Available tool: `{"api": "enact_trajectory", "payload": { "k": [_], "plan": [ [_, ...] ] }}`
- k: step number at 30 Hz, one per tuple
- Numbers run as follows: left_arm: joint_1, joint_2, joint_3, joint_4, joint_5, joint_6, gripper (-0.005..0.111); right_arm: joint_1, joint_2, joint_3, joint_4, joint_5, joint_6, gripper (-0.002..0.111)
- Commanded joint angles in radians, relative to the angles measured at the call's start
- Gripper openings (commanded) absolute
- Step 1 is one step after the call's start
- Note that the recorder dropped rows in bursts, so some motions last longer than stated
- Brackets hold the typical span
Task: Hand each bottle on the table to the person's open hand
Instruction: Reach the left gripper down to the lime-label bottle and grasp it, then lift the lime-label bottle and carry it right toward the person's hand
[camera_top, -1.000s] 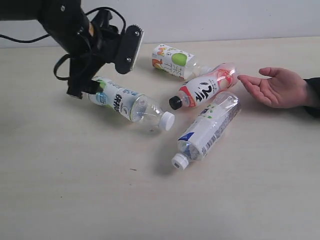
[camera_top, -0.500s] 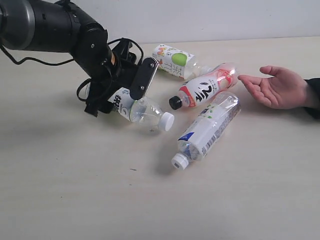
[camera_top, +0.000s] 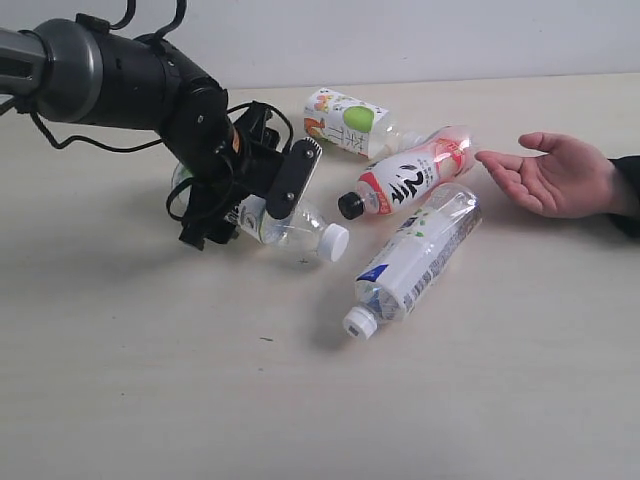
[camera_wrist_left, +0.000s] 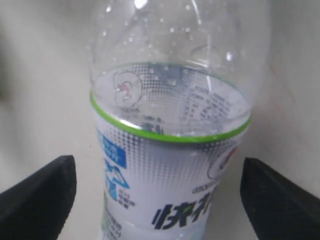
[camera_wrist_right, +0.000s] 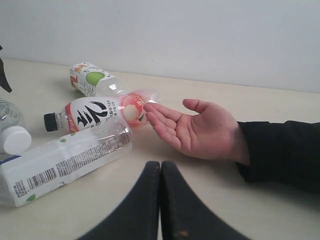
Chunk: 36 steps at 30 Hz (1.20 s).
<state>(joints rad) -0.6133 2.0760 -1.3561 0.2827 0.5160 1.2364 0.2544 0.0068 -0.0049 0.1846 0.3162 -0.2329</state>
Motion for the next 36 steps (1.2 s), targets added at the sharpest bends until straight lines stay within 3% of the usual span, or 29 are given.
{"api": "enact_trajectory", "payload": {
  "k": [1,17,19,26,36],
  "plan": [
    [-0.004,-0.001,-0.007,-0.018,-0.017,-0.002,0.085,0.001,-0.007,0.005,0.000,-0.009,0.000,0.000],
    [-0.004,0.036,-0.007,-0.068,-0.043,-0.002,0.084,0.001,-0.007,0.005,0.000,-0.009,0.000,0.000],
    [-0.004,0.039,-0.007,-0.068,-0.043,-0.002,0.078,0.001,-0.007,0.005,0.000,-0.009,0.000,0.000],
    [-0.004,0.039,-0.007,-0.068,-0.030,-0.002,0.037,0.001,-0.007,0.005,0.000,-0.009,0.000,0.000],
    [-0.004,0.000,-0.007,-0.032,0.097,-0.005,0.034,0.001,-0.007,0.005,0.000,-0.009,0.000,0.000]
  ]
}}
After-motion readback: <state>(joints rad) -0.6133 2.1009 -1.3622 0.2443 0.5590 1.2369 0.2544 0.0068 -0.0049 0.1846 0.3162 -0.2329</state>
